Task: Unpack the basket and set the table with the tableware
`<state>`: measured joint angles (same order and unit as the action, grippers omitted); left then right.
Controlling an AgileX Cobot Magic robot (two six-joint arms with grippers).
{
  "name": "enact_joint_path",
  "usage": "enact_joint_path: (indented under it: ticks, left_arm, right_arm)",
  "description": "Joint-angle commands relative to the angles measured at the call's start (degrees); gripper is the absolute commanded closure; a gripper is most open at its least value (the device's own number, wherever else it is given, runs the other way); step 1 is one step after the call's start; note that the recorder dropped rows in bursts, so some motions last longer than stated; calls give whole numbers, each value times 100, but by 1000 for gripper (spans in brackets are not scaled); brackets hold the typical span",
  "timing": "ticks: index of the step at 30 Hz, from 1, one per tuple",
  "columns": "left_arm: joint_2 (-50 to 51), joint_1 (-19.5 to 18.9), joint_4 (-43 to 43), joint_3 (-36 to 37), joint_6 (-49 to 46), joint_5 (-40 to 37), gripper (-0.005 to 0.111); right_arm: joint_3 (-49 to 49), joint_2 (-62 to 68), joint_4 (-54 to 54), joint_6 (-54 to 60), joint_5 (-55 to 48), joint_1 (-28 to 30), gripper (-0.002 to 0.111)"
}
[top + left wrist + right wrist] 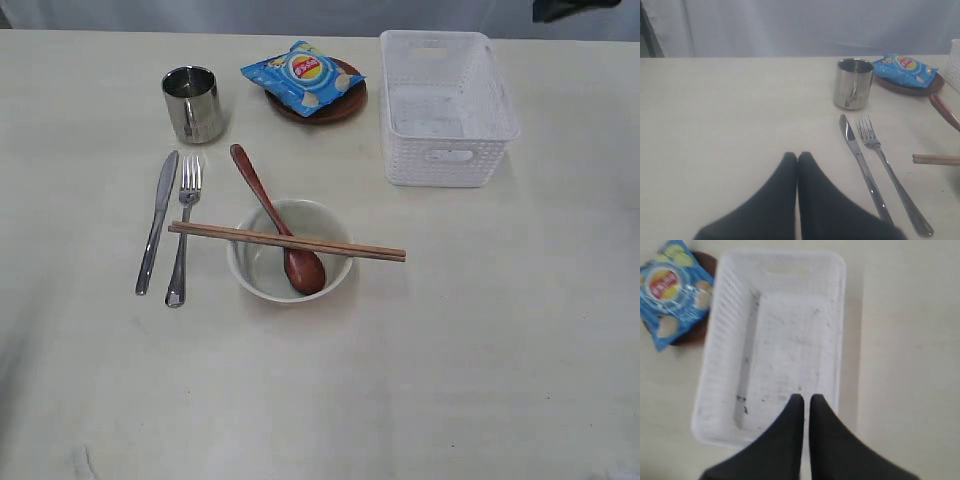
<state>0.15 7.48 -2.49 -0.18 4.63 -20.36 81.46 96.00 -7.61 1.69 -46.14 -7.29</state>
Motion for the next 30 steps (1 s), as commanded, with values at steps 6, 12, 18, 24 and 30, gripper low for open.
enact_joint_path:
  ticks: [6,12,18,24,30]
  left_arm:
    - [-15,-11,-52,18,24,61,107]
    - [-15,-11,-52,18,24,61,107]
    - [-15,-11,-52,18,24,61,107]
    - [-15,-11,-52,18,24,61,107]
    - [-15,-11,-52,18,24,61,107]
  right_arm:
    - [-2243,-1683,21,54,1914,-796,109]
    - [-2886,-2463,-46,44,1348,-1013,109]
    - [-2971,-2673,-46,44,1292,-1013,109]
    - [-2971,-2683,-72,44,1291,-1030,109]
    - [-2985,-3221,-143,44,1277,-1029,109]
